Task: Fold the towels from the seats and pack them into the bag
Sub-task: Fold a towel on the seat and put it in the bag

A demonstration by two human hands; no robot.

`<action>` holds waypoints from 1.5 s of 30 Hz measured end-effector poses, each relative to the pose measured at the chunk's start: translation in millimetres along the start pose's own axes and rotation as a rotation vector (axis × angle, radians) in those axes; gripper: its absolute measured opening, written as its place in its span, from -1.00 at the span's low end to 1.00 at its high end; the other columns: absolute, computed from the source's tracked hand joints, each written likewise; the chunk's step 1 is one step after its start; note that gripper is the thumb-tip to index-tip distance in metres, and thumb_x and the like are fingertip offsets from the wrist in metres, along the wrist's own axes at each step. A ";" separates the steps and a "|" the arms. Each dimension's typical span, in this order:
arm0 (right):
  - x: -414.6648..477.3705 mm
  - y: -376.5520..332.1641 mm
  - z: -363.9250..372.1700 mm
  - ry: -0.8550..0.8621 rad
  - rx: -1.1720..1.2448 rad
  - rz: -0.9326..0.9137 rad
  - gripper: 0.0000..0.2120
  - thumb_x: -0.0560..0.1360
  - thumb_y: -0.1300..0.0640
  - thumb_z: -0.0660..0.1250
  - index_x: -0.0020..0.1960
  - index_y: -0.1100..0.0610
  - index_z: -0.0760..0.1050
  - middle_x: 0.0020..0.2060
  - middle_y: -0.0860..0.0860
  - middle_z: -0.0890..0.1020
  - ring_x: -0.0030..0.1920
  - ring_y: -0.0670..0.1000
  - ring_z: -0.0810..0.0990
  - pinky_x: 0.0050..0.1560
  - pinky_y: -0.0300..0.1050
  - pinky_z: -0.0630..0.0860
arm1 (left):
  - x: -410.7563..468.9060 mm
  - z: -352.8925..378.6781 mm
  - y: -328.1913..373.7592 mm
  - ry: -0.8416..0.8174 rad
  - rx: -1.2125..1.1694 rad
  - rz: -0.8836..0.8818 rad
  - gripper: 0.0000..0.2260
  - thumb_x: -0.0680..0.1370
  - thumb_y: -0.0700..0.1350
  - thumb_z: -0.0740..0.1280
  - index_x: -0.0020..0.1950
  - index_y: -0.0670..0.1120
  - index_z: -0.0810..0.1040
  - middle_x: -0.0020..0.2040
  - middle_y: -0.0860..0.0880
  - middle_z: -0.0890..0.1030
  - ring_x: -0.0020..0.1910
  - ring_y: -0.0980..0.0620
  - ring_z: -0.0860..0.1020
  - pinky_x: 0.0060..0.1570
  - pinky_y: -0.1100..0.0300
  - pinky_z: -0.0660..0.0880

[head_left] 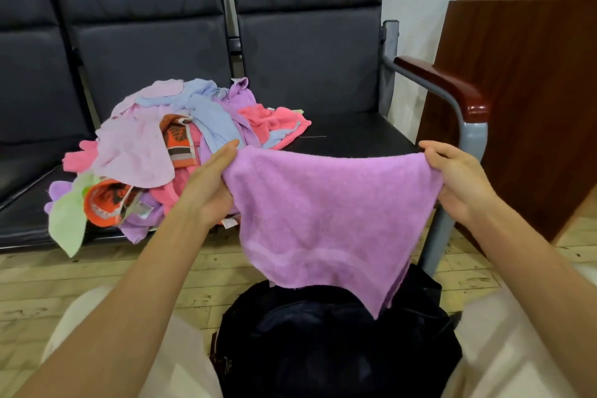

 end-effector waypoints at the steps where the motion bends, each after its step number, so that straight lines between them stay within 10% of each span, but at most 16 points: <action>1: 0.2 -13.6 0.3 0.018 -0.060 -0.045 -0.78 0.63 0.13 0.22 0.24 0.06 0.54 0.23 -0.02 0.53 0.23 0.03 0.48 0.30 0.06 0.44 | -0.5 7.7 1.5 -0.027 -0.038 -0.040 -0.75 0.60 -0.11 0.27 -0.17 -0.09 0.70 -0.19 -0.06 0.70 -0.24 0.06 0.67 -0.32 0.22 0.60; 4: 3.3 -56.6 9.9 0.012 -0.144 -0.152 -0.88 0.59 0.14 0.29 0.09 0.07 0.56 0.11 -0.01 0.55 0.16 0.02 0.50 0.27 0.04 0.44 | -4.9 38.8 17.5 -0.088 -0.086 -0.086 -0.82 0.54 -0.13 0.31 0.06 -0.14 0.65 -0.15 -0.13 0.69 -0.18 0.03 0.68 -0.24 0.18 0.61; 8: 7.5 -111.8 14.4 0.002 -0.182 -0.245 -0.88 0.55 0.23 0.33 0.05 0.19 0.60 -0.11 -0.03 0.57 0.05 0.00 0.52 0.07 -0.11 0.48 | -12.5 59.1 51.3 -0.041 0.132 -0.002 -0.53 0.64 -0.28 0.08 -0.39 -0.12 0.61 -0.56 0.00 0.55 -0.59 0.15 0.53 -0.57 0.34 0.47; 10: 8.4 -129.9 11.7 0.014 -0.248 -0.263 -0.87 0.55 0.21 0.33 0.06 0.18 0.61 -0.06 -0.03 0.57 0.08 0.02 0.51 0.11 -0.08 0.46 | -15.4 67.0 58.6 -0.102 0.180 -0.028 -0.45 0.62 -0.31 0.09 -0.51 -0.13 0.61 -0.50 -0.01 0.58 -0.55 0.16 0.55 -0.52 0.36 0.47; 14: 8.5 -150.3 -0.6 0.049 -0.412 -0.294 -0.88 0.54 0.19 0.33 -0.01 0.15 0.64 0.04 0.00 0.60 0.10 0.02 0.51 0.07 -0.07 0.42 | -4.7 58.6 87.5 -0.011 0.237 0.029 -0.93 0.56 -0.22 0.32 -0.02 -0.09 0.59 -0.11 0.01 0.61 -0.26 0.14 0.59 -0.29 0.28 0.52; 19: 3.1 -166.5 -15.2 0.092 -0.615 -0.322 -0.87 0.57 0.23 0.29 0.01 0.16 0.61 0.01 0.00 0.51 0.06 0.02 0.44 0.04 -0.10 0.40 | -5.2 50.0 121.1 0.118 0.383 0.233 -0.91 0.49 -0.30 0.40 -0.12 -0.12 0.63 -0.32 0.11 0.66 -0.23 0.16 0.57 -0.34 0.34 0.54; 31: 15.6 -154.1 -16.3 0.063 -0.391 -0.239 -0.73 0.39 0.26 0.51 0.08 0.20 0.64 0.19 0.08 0.58 0.27 0.13 0.48 0.35 0.10 0.43 | -8.2 46.5 157.9 0.270 0.769 0.478 -0.77 0.40 -0.30 0.47 0.04 -0.14 0.68 -0.03 -0.11 0.67 -0.01 -0.01 0.61 0.10 0.09 0.56; 40: 3.5 -178.3 -0.3 0.155 -0.879 -0.513 -0.80 0.49 0.21 0.42 0.09 0.26 0.65 0.00 0.17 0.67 -0.08 0.07 0.57 0.01 -0.15 0.47 | -24.7 68.6 176.8 0.364 1.210 0.706 -0.85 0.45 -0.23 0.46 0.01 -0.19 0.69 -0.03 -0.16 0.68 0.03 -0.10 0.56 -0.02 0.21 0.41; 45: 0.2 -190.5 -1.8 0.291 -1.068 -0.561 -0.86 0.50 0.15 0.42 -0.01 0.20 0.67 -0.15 0.11 0.63 -0.15 0.10 0.60 0.01 0.06 0.59 | -23.0 76.5 182.9 0.414 1.258 0.736 -0.90 0.52 -0.19 0.40 -0.02 -0.16 0.68 -0.02 -0.15 0.65 -0.01 -0.14 0.58 -0.11 0.10 0.46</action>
Point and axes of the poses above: each hand's wrist, its own x-axis towards the middle knuckle, its own z-axis out of the palm, y = z × x, the point moved 10 cm from there along x, towards the middle knuckle
